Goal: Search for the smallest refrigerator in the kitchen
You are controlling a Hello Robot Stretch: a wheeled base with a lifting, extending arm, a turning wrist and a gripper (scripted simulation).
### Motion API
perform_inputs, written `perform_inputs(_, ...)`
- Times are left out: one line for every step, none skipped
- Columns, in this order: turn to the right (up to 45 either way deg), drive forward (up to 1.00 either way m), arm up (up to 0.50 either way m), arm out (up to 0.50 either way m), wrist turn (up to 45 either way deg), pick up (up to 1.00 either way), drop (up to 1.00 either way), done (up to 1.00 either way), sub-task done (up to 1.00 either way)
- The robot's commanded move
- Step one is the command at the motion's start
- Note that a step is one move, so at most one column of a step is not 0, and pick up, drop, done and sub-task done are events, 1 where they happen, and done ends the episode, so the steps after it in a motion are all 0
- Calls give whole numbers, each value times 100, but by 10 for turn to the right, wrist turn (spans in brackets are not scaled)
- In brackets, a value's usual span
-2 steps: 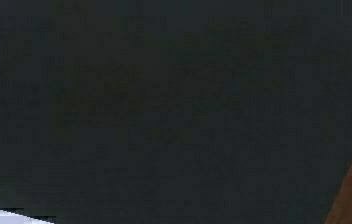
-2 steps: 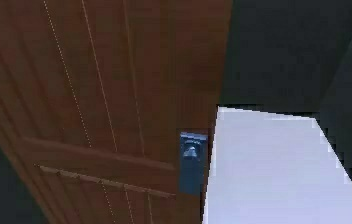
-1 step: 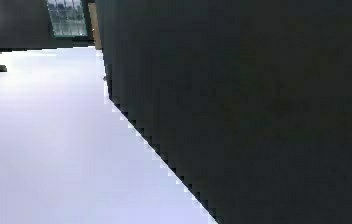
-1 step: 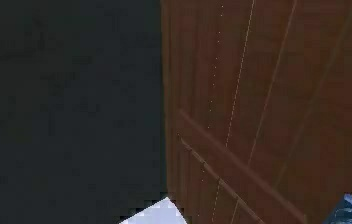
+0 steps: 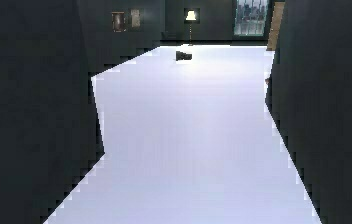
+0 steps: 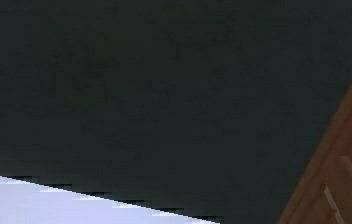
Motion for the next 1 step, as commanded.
perform_inputs(-30, 0, 0, 0, 0, 0, 0, 0, 0)
